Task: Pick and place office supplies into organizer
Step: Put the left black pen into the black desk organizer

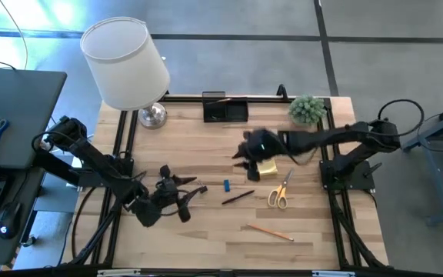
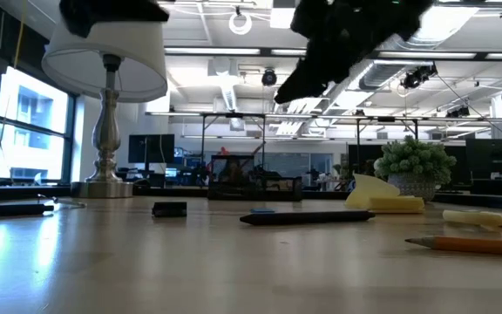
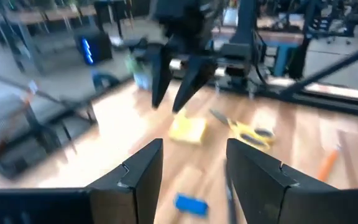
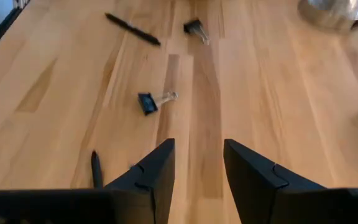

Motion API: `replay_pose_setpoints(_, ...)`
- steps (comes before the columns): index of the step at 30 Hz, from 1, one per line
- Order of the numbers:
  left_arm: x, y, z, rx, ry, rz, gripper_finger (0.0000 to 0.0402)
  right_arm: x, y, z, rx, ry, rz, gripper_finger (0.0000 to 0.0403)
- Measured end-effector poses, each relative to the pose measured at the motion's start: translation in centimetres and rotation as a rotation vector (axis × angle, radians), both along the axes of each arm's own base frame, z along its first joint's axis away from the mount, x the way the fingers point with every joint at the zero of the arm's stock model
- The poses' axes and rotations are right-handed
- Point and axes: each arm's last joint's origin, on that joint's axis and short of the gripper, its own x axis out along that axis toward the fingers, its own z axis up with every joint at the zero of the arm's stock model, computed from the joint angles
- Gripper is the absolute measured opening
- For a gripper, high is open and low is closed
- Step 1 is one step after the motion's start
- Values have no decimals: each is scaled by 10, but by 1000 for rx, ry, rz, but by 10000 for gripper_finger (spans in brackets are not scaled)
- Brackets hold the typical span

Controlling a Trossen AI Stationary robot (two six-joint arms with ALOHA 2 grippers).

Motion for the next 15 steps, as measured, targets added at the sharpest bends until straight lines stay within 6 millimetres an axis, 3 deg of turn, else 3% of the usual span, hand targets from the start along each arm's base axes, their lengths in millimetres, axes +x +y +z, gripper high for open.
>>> replay_pose_setpoints(4,-9,1,-20,-207,122,-71,165,-13,30,-30,-40,-82,-23,133)
replay_pose_setpoints(8,-21,4,-36,-404,338,-118,165,-27,54,-48,-33,-150,-17,133)
replay_pose_setpoints(15,-40,11,-51,-637,515,58,165,-48,88,-62,-175,-206,-59,133)
